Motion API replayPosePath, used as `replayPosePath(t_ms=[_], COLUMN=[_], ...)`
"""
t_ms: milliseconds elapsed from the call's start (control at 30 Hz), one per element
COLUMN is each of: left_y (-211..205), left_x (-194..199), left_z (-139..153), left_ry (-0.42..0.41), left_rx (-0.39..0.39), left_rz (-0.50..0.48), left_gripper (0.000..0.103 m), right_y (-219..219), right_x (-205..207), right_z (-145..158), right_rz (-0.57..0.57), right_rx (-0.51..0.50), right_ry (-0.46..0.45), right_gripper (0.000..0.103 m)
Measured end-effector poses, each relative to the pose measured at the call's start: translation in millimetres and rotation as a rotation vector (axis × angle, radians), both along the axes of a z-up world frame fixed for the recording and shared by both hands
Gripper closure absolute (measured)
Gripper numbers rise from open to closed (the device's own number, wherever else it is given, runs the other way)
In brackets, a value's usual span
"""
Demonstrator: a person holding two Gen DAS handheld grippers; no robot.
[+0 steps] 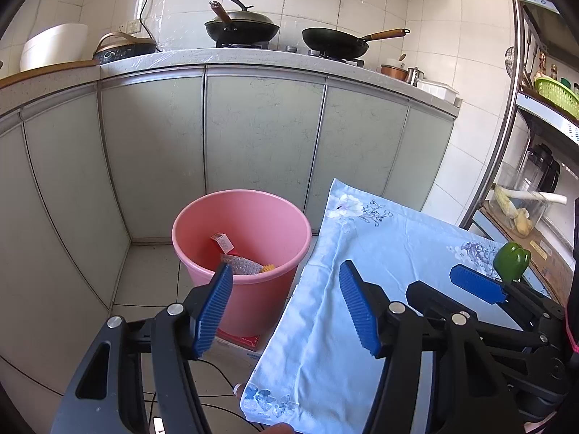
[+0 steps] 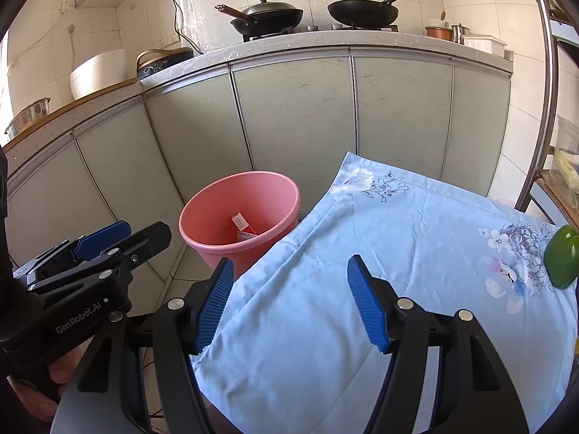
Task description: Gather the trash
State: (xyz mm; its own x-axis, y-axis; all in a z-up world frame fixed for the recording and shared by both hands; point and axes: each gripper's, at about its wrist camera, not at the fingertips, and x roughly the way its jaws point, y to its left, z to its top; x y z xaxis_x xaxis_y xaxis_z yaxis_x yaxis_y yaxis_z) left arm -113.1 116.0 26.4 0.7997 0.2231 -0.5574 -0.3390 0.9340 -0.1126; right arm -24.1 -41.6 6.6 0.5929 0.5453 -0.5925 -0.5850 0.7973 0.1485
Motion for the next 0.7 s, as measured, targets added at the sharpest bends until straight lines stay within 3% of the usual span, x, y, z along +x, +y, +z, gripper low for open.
replayPosePath(t_ms=[700], left_y=[1.4], left_x=[3.5], left_z=[-3.3], left_ry=[0.01], left_rx=[0.0], left_rz=[-0.009], left_gripper=[0.044], right_y=[-0.8], right_x=[1.8], right_z=[-5.2], right_rz=[-0.002], right_rx=[-0.004], right_ry=[0.013], right_gripper=[0.037])
